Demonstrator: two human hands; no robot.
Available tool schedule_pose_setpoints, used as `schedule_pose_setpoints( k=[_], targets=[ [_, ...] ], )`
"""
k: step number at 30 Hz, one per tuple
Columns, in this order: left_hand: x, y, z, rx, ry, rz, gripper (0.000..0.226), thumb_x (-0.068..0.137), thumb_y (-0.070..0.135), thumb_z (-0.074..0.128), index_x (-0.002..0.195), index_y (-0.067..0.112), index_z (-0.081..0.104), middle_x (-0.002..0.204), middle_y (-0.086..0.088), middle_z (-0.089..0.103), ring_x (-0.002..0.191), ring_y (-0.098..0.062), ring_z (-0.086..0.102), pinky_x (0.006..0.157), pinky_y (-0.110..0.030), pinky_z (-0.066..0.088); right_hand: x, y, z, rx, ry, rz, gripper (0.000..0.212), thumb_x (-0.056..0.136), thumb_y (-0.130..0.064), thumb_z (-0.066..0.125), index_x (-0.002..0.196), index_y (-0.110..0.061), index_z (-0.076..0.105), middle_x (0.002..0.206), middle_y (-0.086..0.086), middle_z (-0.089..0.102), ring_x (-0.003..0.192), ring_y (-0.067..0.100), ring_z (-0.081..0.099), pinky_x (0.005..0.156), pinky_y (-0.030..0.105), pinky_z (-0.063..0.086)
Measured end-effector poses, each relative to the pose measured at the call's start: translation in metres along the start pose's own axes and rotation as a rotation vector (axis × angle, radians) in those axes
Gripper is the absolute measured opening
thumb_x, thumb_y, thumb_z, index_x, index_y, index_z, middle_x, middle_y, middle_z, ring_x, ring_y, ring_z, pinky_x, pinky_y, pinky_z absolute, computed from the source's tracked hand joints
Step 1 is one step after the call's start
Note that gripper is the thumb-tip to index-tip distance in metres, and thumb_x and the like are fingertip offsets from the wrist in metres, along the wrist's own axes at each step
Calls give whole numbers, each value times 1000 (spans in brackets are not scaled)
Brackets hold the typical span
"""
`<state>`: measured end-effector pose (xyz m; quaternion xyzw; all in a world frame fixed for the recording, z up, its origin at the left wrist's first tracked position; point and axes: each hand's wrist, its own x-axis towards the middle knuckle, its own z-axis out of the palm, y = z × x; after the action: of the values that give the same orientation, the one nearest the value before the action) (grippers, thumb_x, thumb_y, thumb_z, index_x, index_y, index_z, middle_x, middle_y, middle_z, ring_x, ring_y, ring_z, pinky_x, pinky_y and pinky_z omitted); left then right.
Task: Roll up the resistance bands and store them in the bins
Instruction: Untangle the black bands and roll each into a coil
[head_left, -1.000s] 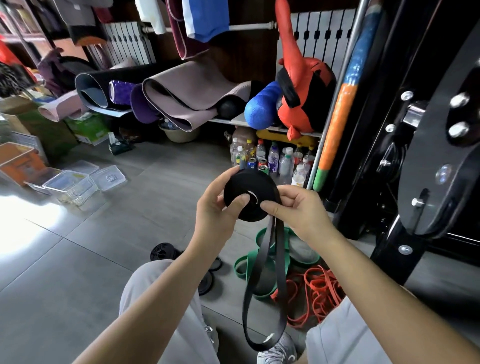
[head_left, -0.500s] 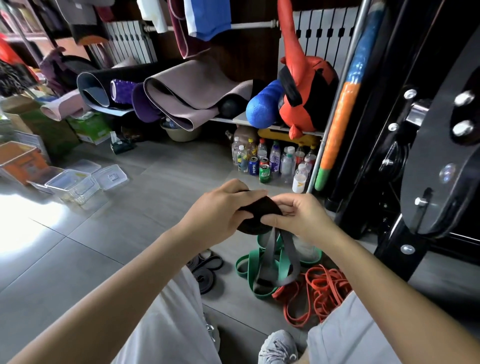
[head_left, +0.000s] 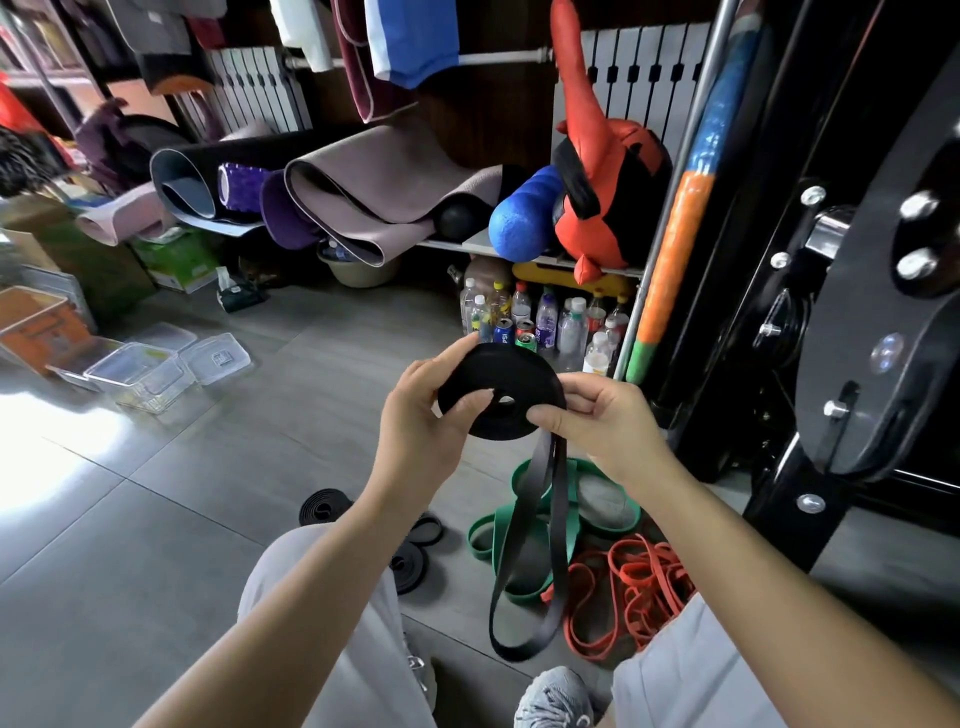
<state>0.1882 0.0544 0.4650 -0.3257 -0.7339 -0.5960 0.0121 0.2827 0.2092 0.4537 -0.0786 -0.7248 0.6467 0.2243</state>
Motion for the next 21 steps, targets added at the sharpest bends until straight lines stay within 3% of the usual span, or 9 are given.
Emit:
schedule_pose_setpoints(
  k=[2, 4, 8, 10, 12, 16, 19, 21],
  targets=[
    [-6, 1, 5, -176, 5, -95, 50, 73, 17, 68, 103, 57, 59, 104, 10, 66, 101, -20, 62, 89, -48, 51, -1, -2, 1, -10, 8, -30, 26, 73, 0, 73, 88, -21, 69, 79, -11, 74, 80, 7, 70, 74, 19, 54],
    [-9, 3, 2, -126, -49, -88, 44, 74, 18, 66, 103, 51, 58, 104, 14, 62, 102, -21, 60, 87, -50, 52, -3, -3, 0, -48, -5, -37, 27, 74, 1, 72, 88, -22, 69, 78, -12, 74, 79, 7, 70, 73, 18, 53],
    [-4, 9, -12, 474, -239, 287, 57, 81, 16, 69, 131, 26, 44, 128, 0, 42, 116, -21, 47, 96, -41, 47, -3, -3, -3, -245, -35, -18, 35, 72, -6, 78, 84, -37, 68, 79, -12, 74, 80, 8, 70, 81, 34, 57],
    [-2, 19, -13, 736, -384, 484, 67, 82, 16, 68, 137, 33, 34, 135, -1, 42, 121, -26, 45, 89, -42, 48, -3, -5, -2, -360, -72, 3, 33, 71, -13, 80, 80, -42, 67, 79, -14, 73, 81, 4, 69, 82, 36, 56],
    [1, 27, -9, 923, -519, 514, 63, 88, 19, 59, 140, 40, 30, 131, 2, 46, 117, -24, 47, 81, -39, 52, -2, -6, 0, -371, -81, 1, 34, 69, -16, 81, 81, -45, 68, 81, -16, 73, 81, 1, 68, 82, 34, 55],
    [13, 30, -15, 815, -521, 411, 50, 92, 17, 50, 137, 38, 42, 122, 1, 51, 104, -20, 53, 77, -30, 43, 0, -9, -2, -249, -40, 7, 39, 69, -13, 82, 86, -45, 67, 88, -14, 73, 87, 4, 68, 83, 31, 54],
    [17, 26, -18, 665, -436, 441, 47, 85, 16, 50, 130, 28, 54, 115, -2, 56, 99, -24, 58, 79, -32, 48, 3, -9, -9, -251, -91, 20, 39, 69, -7, 80, 88, -39, 67, 84, -21, 71, 86, -2, 66, 83, 19, 50],
    [20, 20, -19, 610, -378, 423, 47, 83, 13, 54, 128, 26, 57, 112, 2, 57, 100, -21, 58, 81, -32, 49, 5, -8, -12, -220, -113, 44, 39, 69, -2, 78, 87, -35, 67, 80, -22, 71, 84, -1, 67, 84, 20, 50]
  ],
)
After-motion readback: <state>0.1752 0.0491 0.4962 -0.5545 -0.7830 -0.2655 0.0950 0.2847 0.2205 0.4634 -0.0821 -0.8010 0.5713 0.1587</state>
